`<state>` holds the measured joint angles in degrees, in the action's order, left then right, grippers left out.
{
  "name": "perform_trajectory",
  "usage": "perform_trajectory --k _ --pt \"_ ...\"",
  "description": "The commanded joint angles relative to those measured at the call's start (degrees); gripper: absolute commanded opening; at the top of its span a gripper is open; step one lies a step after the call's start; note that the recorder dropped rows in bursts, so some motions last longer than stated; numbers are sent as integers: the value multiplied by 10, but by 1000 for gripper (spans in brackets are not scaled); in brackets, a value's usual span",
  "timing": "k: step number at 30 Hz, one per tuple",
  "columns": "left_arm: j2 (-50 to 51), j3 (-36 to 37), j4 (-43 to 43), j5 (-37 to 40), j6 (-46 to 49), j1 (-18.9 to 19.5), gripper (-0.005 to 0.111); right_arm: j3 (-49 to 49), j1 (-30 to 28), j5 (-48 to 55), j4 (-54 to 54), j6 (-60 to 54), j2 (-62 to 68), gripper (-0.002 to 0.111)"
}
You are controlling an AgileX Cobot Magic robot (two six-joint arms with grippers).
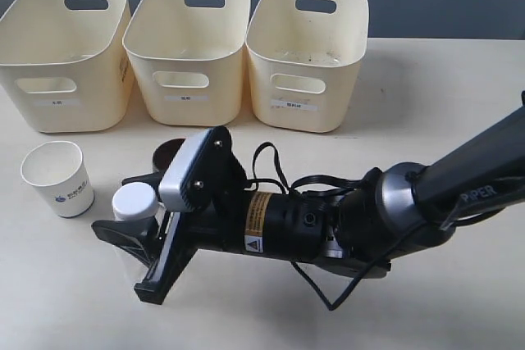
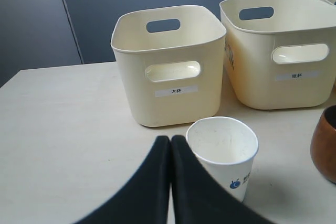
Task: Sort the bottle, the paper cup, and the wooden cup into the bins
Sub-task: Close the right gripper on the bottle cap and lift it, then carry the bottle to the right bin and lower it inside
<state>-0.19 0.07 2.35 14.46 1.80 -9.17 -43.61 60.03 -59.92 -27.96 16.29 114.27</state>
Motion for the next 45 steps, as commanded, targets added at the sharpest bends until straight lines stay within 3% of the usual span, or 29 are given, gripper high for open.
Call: perform_trajectory --k 1,7,13,16,18,21,28,32,39,45 --pt "2 -1 -1 -8 -2 -1 0 -1 1 -24 -15 -1 -20 -1" --pt "2 -1 -1 -8 -2 -1 0 0 1 3 -15 3 -86 -1" --pt "2 -1 -1 -8 -2 -1 0 0 0 201 34 -5 -259 -1" --pt "2 -1 -1 -8 -2 -1 0 -1 0 256 117 -94 -324 -1" --pt "2 -1 -1 -8 -2 -1 0 -1 -3 274 247 -219 -376 -1" --pt "2 -1 -1 -8 -2 -1 0 -1 -53 284 294 -270 -413 -1" --pt "2 -1 -1 -8 -2 -1 0 -49 -215 256 263 -238 -348 -1" --pt "2 -1 -1 -8 -2 -1 0 -126 -248 281 201 -202 -276 -1" --pt "2 -1 -1 -8 -2 -1 0 -208 -285 266 187 -186 -152 -1" --pt "2 -1 -1 -8 -2 -1 0 -237 -334 179 133 -8 -51 -1"
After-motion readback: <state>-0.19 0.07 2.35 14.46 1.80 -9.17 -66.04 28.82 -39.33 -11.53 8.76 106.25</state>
